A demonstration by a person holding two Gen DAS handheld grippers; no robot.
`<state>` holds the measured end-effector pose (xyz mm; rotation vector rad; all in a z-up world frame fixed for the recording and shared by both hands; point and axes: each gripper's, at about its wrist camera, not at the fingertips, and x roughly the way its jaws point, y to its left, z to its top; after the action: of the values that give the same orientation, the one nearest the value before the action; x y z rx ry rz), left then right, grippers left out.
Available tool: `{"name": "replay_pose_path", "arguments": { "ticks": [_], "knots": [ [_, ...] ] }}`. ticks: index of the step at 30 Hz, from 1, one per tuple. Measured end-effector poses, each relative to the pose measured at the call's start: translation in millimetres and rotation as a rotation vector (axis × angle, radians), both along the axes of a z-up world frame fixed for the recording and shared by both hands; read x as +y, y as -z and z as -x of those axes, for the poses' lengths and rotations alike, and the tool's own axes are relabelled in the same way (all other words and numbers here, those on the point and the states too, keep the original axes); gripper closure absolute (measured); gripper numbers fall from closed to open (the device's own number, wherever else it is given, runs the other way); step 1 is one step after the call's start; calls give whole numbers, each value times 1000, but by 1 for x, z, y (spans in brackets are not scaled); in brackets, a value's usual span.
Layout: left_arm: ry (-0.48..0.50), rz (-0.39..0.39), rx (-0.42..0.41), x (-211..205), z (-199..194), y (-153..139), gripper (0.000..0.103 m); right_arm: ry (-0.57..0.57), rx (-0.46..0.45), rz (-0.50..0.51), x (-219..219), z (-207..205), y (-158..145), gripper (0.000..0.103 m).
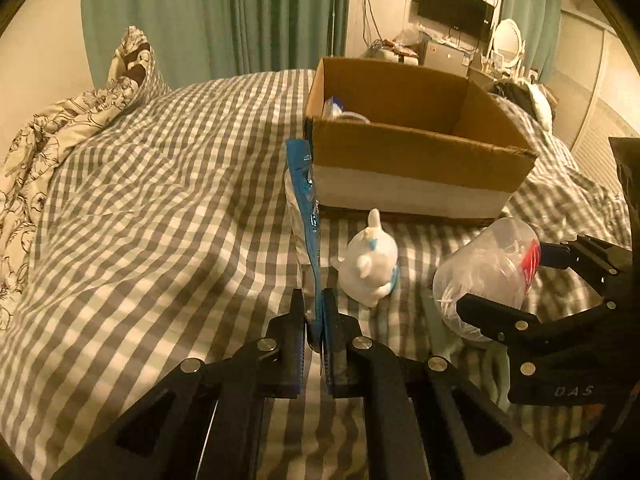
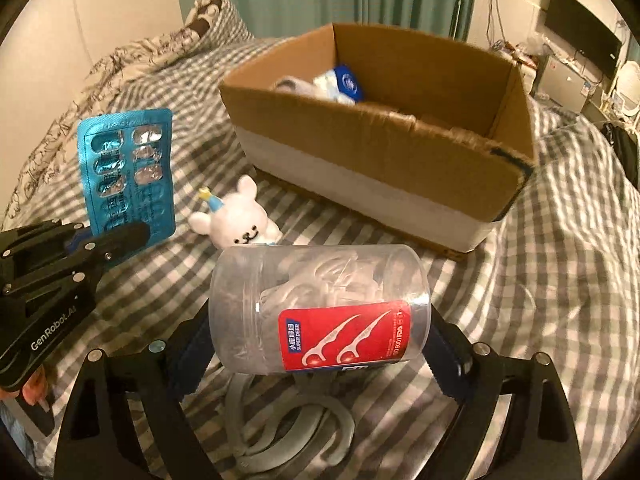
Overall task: Organize objects
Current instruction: 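Grasp the blue blister pack with left tool while right tool grasps the floss jar, drop both in box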
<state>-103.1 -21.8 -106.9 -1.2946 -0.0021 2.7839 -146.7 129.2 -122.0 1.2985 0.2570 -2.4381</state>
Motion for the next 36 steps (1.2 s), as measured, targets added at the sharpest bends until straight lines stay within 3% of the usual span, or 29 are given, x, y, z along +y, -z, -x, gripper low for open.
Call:
{"name": "replay_pose_path", "arguments": {
  "ticks": [7, 13, 18, 26, 31, 36],
  "knots": [
    [8, -8, 63, 2, -17, -37, 96, 26, 36, 69, 17, -24, -32, 12],
    [36, -16, 130, 10, -15, -72, 96, 29, 130, 69, 24, -34, -76, 12],
    [79, -53, 178, 18, 0, -105, 96, 25, 236, 61, 29, -28, -122, 12],
    [111, -14, 272, 39, 49, -148, 96, 66, 362, 72, 41, 9, -178, 12],
    [125, 4, 284, 49, 92, -150, 96, 88, 387, 69, 43, 48, -186, 12],
    [128, 16, 245, 50, 134, -130, 96, 104, 378, 56, 37, 89, -175, 13]
  ]
}}
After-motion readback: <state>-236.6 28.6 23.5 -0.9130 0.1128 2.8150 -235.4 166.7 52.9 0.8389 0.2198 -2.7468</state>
